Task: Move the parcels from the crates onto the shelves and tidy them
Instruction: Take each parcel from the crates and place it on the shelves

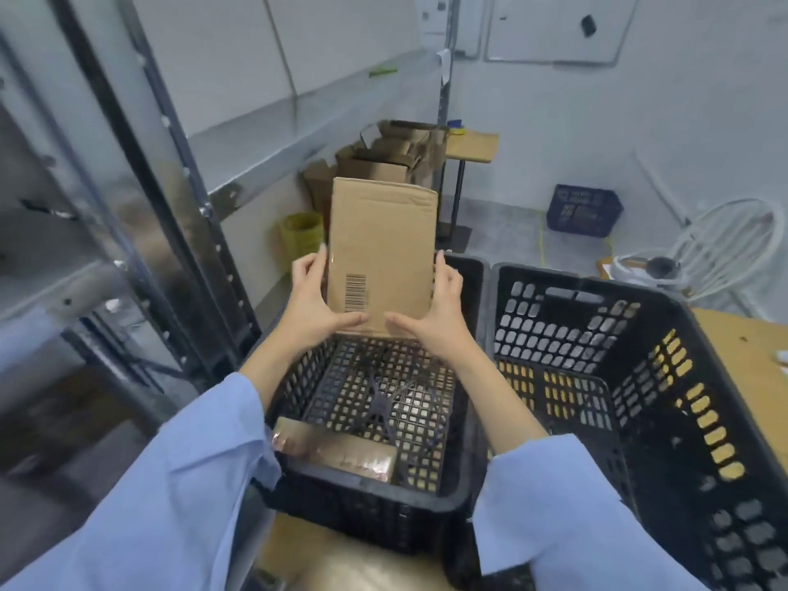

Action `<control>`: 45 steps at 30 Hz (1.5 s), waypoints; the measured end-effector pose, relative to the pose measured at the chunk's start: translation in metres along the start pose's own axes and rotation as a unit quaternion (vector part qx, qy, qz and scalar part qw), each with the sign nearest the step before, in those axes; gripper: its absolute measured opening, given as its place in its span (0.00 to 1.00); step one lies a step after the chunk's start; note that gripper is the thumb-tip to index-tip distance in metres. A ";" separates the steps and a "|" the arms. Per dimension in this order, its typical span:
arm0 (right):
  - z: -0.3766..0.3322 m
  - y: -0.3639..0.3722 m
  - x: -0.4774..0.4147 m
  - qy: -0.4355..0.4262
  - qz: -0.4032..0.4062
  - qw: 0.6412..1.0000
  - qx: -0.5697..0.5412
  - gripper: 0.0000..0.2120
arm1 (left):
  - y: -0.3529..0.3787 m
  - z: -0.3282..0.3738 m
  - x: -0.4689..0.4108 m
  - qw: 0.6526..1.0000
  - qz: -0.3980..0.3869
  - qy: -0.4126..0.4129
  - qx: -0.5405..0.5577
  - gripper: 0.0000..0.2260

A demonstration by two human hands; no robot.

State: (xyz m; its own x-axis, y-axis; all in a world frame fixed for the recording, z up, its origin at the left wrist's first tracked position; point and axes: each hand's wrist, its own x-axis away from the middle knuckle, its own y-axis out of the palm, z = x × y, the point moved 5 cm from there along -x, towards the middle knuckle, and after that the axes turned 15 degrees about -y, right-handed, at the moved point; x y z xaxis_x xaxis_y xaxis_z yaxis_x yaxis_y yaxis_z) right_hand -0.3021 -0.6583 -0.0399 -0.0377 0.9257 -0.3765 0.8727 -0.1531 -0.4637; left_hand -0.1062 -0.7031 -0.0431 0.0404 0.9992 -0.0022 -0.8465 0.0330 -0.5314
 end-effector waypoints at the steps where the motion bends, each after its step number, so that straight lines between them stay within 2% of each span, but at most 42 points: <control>1: -0.005 -0.004 0.004 -0.012 -0.010 1.000 -0.007 0.57 | -0.003 0.005 0.011 1.000 0.022 0.005 0.004 0.55; 7: -0.029 -0.027 0.037 -0.087 -0.031 0.994 -0.063 0.47 | -0.012 0.029 0.100 0.988 0.149 0.024 0.012 0.47; 11: -0.050 -0.032 0.061 -0.132 -0.058 0.982 -0.121 0.41 | -0.021 0.042 0.164 0.981 0.187 0.023 0.040 0.41; 13: -0.063 -0.028 0.072 -0.150 -0.074 0.977 -0.133 0.42 | -0.031 0.045 0.197 0.975 0.217 0.005 0.037 0.40; 16: -0.088 -0.010 0.090 -0.176 -0.118 0.967 -0.140 0.49 | -0.054 0.042 0.249 0.963 0.269 -0.020 0.009 0.46; 19: -0.117 0.016 0.116 -0.206 -0.166 0.951 -0.158 0.47 | -0.075 0.037 0.303 0.954 0.300 -0.030 -0.005 0.47; 27: -0.201 0.083 0.200 -0.243 -0.258 0.883 -0.307 0.40 | -0.110 0.008 0.446 0.901 0.417 -0.109 0.058 0.40; 33: -0.258 0.123 0.282 -0.249 -0.344 0.831 -0.358 0.52 | -0.130 -0.006 0.562 0.861 0.486 -0.149 0.013 0.47; 37: -0.294 0.138 0.347 -0.263 -0.382 0.802 -0.375 0.50 | -0.134 -0.010 0.647 0.830 0.531 -0.170 0.008 0.45; 42: -0.329 0.145 0.433 -0.293 -0.421 0.771 -0.377 0.47 | -0.130 -0.016 0.756 0.787 0.570 -0.235 -0.010 0.45; 45: -0.350 0.139 0.486 -0.313 -0.451 0.746 -0.378 0.49 | -0.117 -0.016 0.817 0.766 0.589 -0.256 -0.005 0.41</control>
State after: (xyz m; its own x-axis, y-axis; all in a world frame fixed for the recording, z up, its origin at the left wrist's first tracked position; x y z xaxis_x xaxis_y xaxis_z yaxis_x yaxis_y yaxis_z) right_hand -0.0287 -0.1083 -0.0068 -0.7882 0.1560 -0.5954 0.3714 0.8919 -0.2580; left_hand 0.0340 0.1087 0.0039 -0.9648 0.2134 -0.1538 -0.1311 -0.8969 -0.4225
